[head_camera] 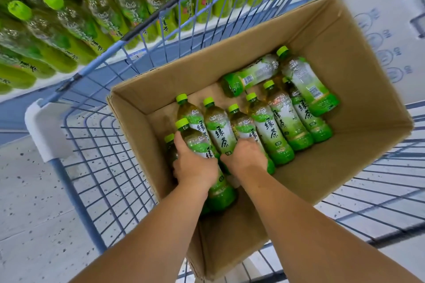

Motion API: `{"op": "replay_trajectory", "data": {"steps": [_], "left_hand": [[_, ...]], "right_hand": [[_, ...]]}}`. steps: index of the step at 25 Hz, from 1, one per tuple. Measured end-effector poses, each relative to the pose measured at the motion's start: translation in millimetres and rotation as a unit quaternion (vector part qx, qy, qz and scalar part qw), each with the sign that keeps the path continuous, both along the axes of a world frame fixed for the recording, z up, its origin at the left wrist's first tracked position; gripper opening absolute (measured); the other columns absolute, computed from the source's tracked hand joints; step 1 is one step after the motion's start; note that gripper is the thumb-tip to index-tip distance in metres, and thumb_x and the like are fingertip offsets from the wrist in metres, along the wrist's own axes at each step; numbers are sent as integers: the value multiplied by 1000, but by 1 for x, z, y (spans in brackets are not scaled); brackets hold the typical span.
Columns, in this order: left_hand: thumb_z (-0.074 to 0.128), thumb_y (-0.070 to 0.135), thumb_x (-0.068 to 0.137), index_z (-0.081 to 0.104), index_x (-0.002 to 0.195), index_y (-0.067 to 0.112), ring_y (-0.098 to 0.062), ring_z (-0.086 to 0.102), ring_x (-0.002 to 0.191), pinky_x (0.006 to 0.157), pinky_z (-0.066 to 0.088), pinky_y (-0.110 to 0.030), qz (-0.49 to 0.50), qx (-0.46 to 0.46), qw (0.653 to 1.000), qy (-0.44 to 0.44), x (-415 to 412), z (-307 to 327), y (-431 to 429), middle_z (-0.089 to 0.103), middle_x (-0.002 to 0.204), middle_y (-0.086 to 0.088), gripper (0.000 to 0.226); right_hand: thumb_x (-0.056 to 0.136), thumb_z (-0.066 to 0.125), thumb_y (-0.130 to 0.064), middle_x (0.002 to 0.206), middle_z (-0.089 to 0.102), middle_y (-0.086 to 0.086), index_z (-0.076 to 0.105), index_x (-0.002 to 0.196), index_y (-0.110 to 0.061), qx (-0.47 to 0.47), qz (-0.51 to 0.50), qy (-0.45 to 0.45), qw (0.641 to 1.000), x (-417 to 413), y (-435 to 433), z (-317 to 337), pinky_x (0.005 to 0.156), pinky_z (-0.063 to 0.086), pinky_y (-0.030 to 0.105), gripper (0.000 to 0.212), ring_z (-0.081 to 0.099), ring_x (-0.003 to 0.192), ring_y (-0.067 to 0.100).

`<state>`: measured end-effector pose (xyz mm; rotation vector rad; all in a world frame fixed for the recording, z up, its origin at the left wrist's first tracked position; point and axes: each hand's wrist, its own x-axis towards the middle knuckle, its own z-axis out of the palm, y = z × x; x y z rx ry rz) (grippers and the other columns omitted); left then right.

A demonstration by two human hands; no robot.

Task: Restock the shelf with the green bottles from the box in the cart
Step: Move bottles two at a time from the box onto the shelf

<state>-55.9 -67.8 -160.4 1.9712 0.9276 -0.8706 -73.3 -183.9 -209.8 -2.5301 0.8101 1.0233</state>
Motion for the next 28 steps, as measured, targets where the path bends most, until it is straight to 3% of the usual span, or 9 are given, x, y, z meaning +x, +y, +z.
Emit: {"op": "replay_trajectory", "data": {"steps": [5, 8, 11, 13, 17, 20, 23, 25, 28], "left_hand": [[74, 18, 82, -1, 142, 63, -20, 48, 84, 85, 47, -38, -65, -53, 996, -7, 11, 9, 7, 33, 134, -10, 107], [79, 19, 80, -6, 146, 51, -21, 46, 98, 85, 44, -35, -103, -67, 992, -41, 15, 12, 14, 36, 140, -10, 112], [82, 16, 77, 17, 146, 28, -26, 56, 113, 95, 51, -43, -67, -96, 991, -57, 24, 19, 27, 49, 133, -7, 95], [83, 18, 75, 37, 132, 20, -27, 61, 107, 92, 54, -48, -60, -110, 991, -51, 31, 24, 36, 58, 121, -5, 73], [82, 13, 77, 59, 112, 30, -18, 71, 88, 74, 60, -37, -1, -189, 981, -39, 37, 36, 46, 72, 99, 4, 45], [80, 23, 81, 63, 109, 33, -14, 74, 81, 67, 61, -35, 18, -253, 967, -23, 42, 46, 48, 76, 92, 9, 34], [75, 42, 79, 58, 117, 39, -17, 74, 89, 77, 61, -45, -18, -285, 958, -4, 46, 59, 50, 75, 99, 11, 42], [72, 49, 77, 56, 119, 41, -17, 74, 92, 80, 60, -47, -58, -296, 953, 6, 49, 74, 53, 75, 100, 12, 46], [73, 49, 73, 58, 115, 41, -19, 74, 93, 76, 60, -46, -112, -321, 940, 1, 54, 106, 64, 75, 104, 7, 46]], "right_hand": [[83, 73, -40, 122, 60, 11, 60, 116, -7, 18, -28, 0, 999, 22, 12, 1, 72, 49, 31, 48, 61, 107, 26], [83, 73, -21, 125, 58, 15, 57, 119, -2, 30, -47, -21, 998, 27, 19, -1, 77, 51, 32, 43, 60, 110, 27], [77, 78, -26, 117, 63, 12, 54, 118, -5, 84, -115, -40, 989, 32, 19, 3, 71, 44, 30, 52, 62, 105, 29], [72, 81, -37, 108, 63, 8, 51, 118, -6, 119, -136, -26, 983, 37, 15, 8, 73, 44, 31, 64, 62, 100, 25], [68, 82, -23, 82, 77, 7, 70, 100, -7, 284, -314, -3, 906, 43, 2, 25, 59, 60, 31, 37, 74, 72, 20], [74, 81, -20, 73, 77, 4, 67, 103, -7, 352, -376, 40, 856, 37, -7, 44, 43, 53, 20, 34, 75, 64, 14], [67, 83, -22, 92, 77, 4, 58, 109, -8, 366, -406, 22, 837, 25, -11, 60, 71, 61, 30, 50, 75, 85, 17], [63, 82, -20, 114, 68, 8, 49, 123, -14, 345, -428, -17, 835, 15, -7, 78, 92, 54, 41, 69, 66, 105, 25], [62, 77, -15, 125, 65, 12, 45, 141, -8, 351, -455, -63, 816, 3, 7, 119, 102, 49, 50, 86, 63, 113, 31]]}}
